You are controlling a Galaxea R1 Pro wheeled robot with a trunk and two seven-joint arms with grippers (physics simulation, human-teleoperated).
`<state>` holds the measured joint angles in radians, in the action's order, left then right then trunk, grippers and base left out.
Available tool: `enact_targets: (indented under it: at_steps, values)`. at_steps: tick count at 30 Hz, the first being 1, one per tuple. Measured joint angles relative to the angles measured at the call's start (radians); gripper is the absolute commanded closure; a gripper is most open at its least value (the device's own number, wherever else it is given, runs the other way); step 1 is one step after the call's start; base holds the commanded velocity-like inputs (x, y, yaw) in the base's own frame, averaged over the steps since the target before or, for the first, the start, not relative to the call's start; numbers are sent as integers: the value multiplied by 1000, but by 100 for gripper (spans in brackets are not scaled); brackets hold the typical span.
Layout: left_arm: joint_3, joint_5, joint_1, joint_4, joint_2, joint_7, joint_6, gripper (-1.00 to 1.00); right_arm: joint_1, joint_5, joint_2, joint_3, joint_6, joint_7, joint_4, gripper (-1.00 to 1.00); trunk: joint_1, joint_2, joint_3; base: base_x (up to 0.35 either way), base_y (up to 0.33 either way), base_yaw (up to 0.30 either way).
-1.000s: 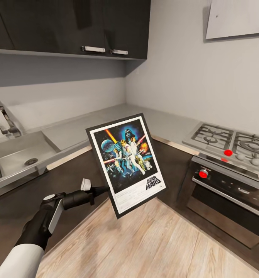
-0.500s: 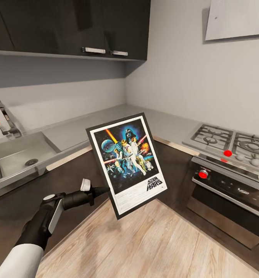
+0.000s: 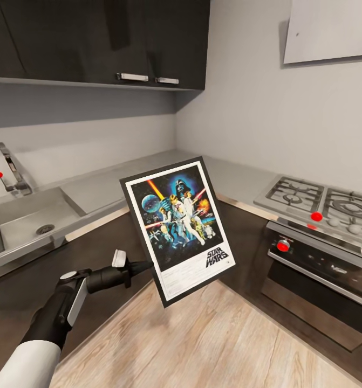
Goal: Pick up the poster from the kitchen countertop and hang it on one of the wall nails in the kitchen.
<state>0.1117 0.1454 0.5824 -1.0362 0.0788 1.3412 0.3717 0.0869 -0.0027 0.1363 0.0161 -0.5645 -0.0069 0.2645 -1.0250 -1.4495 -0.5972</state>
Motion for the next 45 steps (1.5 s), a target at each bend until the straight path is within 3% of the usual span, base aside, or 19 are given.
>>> enact_targets:
  at_steps: [18,33,38,45]
  values:
    - [0,0,0,1,3,13,0,100,0,0,1,-1,0,0,0,-100,0,0,30,0,0,0]
    - [0,1,0,1,24,15,0,100,0,0,3,-1,0,0,0,-100,0,0,54,0,0,0]
    - [0,1,0,3,47,19,-1,100,0,-2,37,-3,2,1,14,-100,0,0,56,0,0,0]
    - [0,-3,0,7,59,120,-1,100,2,-2,53,-1,4,4,56,-100,0,0,57,0,0,0]
